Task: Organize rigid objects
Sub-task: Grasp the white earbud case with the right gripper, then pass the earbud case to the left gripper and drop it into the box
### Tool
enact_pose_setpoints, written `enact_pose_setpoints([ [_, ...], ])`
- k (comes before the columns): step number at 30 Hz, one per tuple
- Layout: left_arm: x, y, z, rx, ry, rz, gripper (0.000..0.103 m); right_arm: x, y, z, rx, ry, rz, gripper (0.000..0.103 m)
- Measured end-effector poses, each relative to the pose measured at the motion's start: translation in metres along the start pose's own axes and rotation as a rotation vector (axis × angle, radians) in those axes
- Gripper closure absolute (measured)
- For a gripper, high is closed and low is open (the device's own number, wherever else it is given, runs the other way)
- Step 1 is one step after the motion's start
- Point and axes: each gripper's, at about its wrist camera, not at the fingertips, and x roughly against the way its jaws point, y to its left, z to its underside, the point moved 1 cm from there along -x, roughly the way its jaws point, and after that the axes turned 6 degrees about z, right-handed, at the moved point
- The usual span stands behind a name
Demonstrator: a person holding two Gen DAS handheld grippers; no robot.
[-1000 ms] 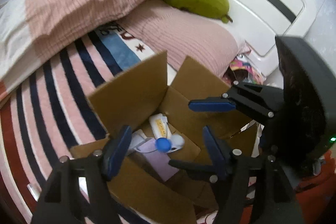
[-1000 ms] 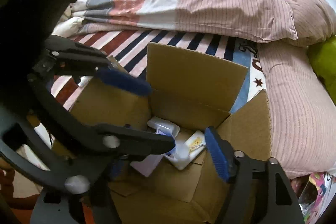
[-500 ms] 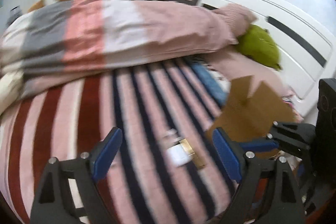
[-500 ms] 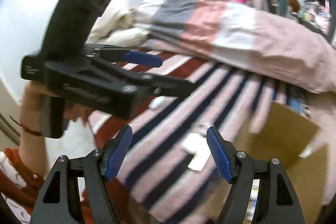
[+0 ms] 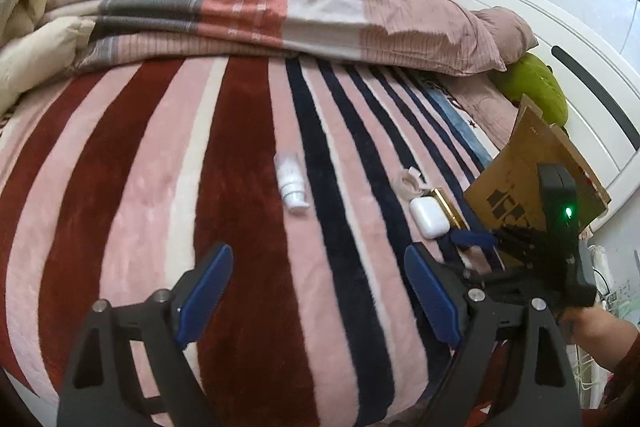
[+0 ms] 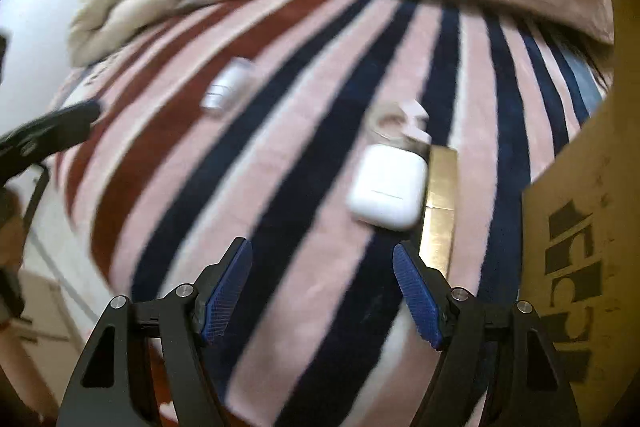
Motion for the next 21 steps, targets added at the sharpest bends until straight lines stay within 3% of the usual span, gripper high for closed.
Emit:
enact_pose_setpoints([
  [6, 0.004, 0.001, 0.001, 0.004, -0.016, 0.017, 0.017, -0.009, -0.003, -0.018, -0.024, -0.084, 0.078, 0.033],
  [8, 0.006, 0.001, 0.001, 0.001, -0.018, 0.014, 0.017, -0.011, -0.005, -0.027, -0.019, -0.096, 0.104, 0.042],
  [10, 0.006, 0.002, 0.001, 0.002, -0.017, 0.014, 0.017, -0.018, -0.001, -0.03, 0.012, -0.099, 0.166, 0.064],
  [11, 0.006, 0.002, 0.001, 0.002, -0.016, 0.015, 0.017, -0.02, 0.0, -0.032, 0.028, -0.097, 0.183, 0.064],
  [16, 0.005, -0.006, -0.006, -0.008, -0.009, 0.05, 0.017, -0.009, 0.007, -0.025, 0.09, -0.125, 0.122, 0.064],
  [21, 0.007, -0.033, -0.023, -0.042, -0.006, 0.18, 0.017, 0.03, 0.031, -0.022, 0.201, -0.215, 0.016, 0.064],
])
